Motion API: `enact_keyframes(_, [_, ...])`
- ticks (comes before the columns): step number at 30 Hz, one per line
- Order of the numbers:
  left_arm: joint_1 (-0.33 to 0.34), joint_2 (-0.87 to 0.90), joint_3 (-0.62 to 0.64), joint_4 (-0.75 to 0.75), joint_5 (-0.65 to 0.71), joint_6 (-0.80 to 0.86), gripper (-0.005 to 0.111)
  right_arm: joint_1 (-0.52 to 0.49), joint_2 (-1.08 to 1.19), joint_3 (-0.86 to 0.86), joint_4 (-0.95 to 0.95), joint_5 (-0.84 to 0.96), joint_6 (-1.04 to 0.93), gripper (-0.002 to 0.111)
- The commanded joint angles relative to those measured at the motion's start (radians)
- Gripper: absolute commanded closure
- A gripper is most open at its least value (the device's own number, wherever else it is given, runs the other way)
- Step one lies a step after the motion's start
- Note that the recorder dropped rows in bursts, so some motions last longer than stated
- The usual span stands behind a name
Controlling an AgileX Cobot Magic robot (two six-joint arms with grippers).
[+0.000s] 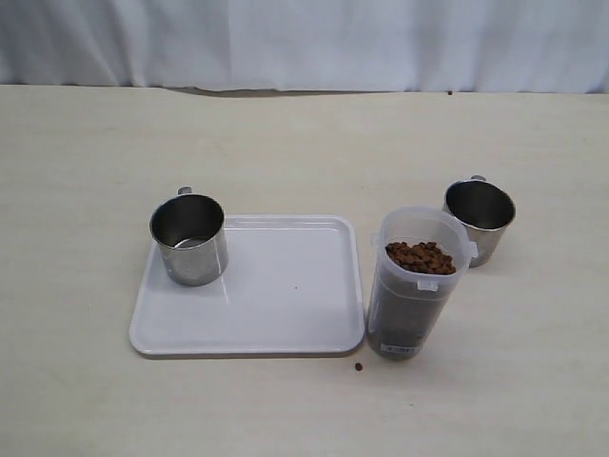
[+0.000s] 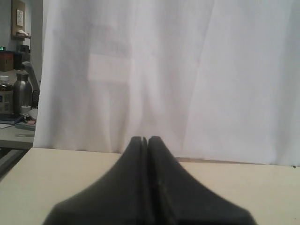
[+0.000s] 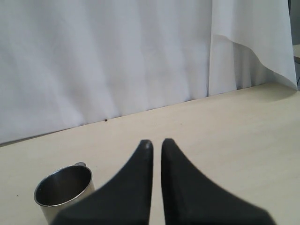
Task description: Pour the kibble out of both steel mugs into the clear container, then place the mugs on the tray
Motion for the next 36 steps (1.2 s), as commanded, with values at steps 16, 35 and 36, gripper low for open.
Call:
enact_keyframes(16, [-0.009, -0.005, 0.003, -0.746, 0.171, 0.804, 0.107, 0.001, -0.004, 0.004, 0.003, 0.003, -0.001, 0.103])
enact_keyframes(35, [-0.009, -0.005, 0.003, -0.717, 0.175, 0.804, 0.107, 0.001, -0.004, 0.004, 0.003, 0.003, -0.001, 0.103])
enact_keyframes(36, [-0.009, -0.005, 0.003, -0.717, 0.175, 0.804, 0.107, 0.001, -0.004, 0.004, 0.003, 0.003, -0.001, 0.103])
